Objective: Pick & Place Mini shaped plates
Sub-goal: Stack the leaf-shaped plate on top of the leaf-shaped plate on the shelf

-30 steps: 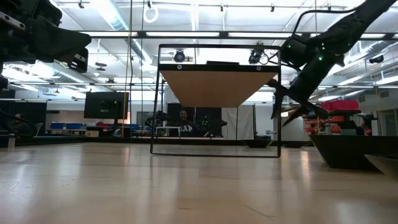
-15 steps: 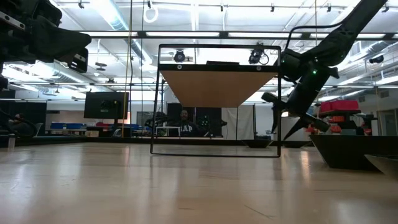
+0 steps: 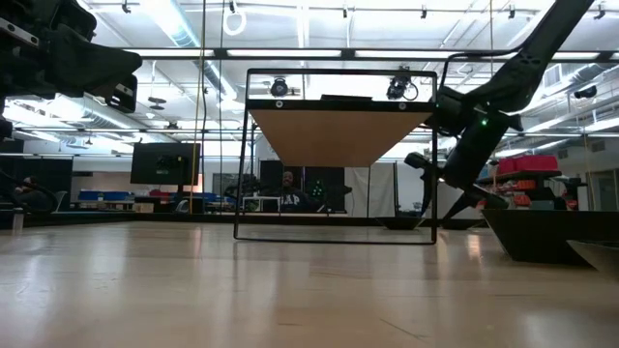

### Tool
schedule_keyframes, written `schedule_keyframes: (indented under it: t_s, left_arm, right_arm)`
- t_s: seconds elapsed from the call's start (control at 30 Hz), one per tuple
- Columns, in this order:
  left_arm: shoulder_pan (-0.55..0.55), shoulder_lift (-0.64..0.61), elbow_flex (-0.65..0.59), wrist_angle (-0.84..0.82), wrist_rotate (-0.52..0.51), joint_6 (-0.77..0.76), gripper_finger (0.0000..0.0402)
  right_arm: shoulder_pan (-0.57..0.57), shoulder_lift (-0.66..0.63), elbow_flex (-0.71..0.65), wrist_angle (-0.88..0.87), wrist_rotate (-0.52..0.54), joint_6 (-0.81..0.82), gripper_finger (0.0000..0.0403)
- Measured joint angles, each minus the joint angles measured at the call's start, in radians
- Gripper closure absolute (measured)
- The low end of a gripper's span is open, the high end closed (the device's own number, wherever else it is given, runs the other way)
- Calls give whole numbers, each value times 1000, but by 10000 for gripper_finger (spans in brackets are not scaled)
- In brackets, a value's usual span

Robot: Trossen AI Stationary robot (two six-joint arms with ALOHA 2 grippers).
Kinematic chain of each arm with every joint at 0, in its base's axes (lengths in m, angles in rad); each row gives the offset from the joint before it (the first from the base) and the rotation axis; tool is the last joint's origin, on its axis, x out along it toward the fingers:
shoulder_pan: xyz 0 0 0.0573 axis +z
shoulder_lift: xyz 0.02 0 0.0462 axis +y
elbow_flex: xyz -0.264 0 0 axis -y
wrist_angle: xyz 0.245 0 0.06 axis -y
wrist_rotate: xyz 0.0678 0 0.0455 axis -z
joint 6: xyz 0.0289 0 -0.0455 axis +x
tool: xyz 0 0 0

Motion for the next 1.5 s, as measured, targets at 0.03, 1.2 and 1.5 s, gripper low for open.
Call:
schedule_keyframes:
  t_s: [0.03,1.2,1.5]
  left_arm:
    - [0,0,0,0,0,0,383]
    - [0,0,0,0,0,0,383]
    - [0,0,0,0,0,0,383]
  right_arm:
    - [-2,3,0,2,0,0,229]
    - [-9,90,0,151,-22,21,365]
    - [-9,90,0,151,-27,28,398]
